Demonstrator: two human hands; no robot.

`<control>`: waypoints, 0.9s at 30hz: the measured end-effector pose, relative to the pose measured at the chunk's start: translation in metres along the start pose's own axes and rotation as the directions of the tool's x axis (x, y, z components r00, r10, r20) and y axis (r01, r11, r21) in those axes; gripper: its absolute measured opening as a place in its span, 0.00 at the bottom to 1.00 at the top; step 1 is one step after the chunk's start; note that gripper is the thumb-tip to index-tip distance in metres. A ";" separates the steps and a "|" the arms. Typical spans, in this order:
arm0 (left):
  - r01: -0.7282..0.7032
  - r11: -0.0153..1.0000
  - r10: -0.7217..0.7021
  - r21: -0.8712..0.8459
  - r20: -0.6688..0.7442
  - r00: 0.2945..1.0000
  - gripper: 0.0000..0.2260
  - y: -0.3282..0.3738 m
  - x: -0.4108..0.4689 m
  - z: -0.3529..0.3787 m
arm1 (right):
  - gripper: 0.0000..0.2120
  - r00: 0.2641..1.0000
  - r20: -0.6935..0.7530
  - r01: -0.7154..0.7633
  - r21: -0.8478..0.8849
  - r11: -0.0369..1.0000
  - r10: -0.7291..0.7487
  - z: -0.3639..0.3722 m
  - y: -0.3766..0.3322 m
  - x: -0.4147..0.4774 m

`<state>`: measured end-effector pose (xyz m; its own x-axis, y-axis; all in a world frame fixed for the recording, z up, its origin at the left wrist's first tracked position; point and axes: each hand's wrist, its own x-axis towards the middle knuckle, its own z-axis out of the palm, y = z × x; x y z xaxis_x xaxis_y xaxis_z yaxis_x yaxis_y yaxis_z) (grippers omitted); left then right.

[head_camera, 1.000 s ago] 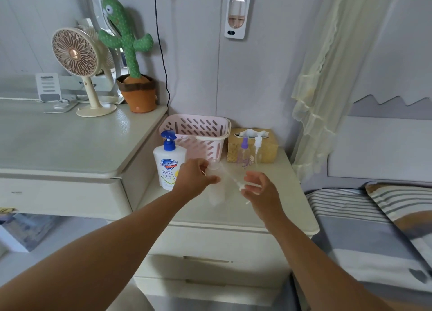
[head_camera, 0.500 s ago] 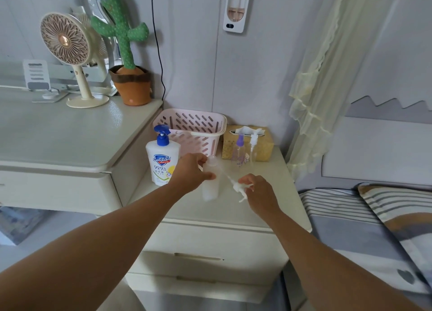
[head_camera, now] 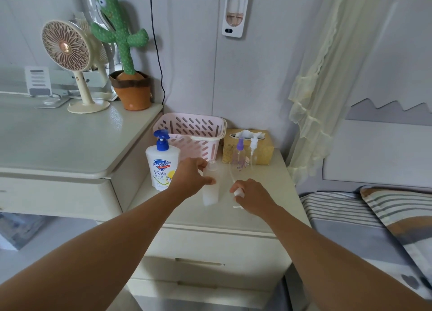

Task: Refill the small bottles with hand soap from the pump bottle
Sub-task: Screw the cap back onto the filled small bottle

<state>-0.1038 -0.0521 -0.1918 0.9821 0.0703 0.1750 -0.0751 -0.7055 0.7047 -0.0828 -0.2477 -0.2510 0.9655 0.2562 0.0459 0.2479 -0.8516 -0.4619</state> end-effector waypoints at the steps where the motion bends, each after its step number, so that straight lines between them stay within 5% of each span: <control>1: 0.002 1.000 -0.002 -0.004 0.000 1.000 0.24 0.000 0.000 0.000 | 0.08 1.000 -0.018 0.009 0.031 0.999 -0.009 -0.002 -0.001 -0.003; 11: 0.041 0.998 -0.042 -0.048 -0.007 0.999 0.25 0.006 -0.006 -0.002 | 0.08 0.981 -0.172 0.157 0.423 0.892 -0.091 -0.040 -0.030 -0.032; 17: 0.061 0.995 -0.062 -0.077 -0.013 0.998 0.24 0.011 -0.011 -0.004 | 0.09 0.951 -0.309 0.146 0.398 0.906 -0.018 -0.072 -0.037 -0.042; 27: 0.139 0.989 -0.143 -0.058 -0.072 0.987 0.25 0.013 -0.013 -0.004 | 0.07 0.963 -0.256 0.138 0.226 0.964 -0.078 -0.099 -0.038 -0.059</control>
<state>-0.1177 -0.0592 -0.1824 0.9676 0.2215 0.1214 0.0527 -0.6470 0.7607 -0.1414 -0.2755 -0.1489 0.9312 0.1962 0.3072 0.3546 -0.6822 -0.6394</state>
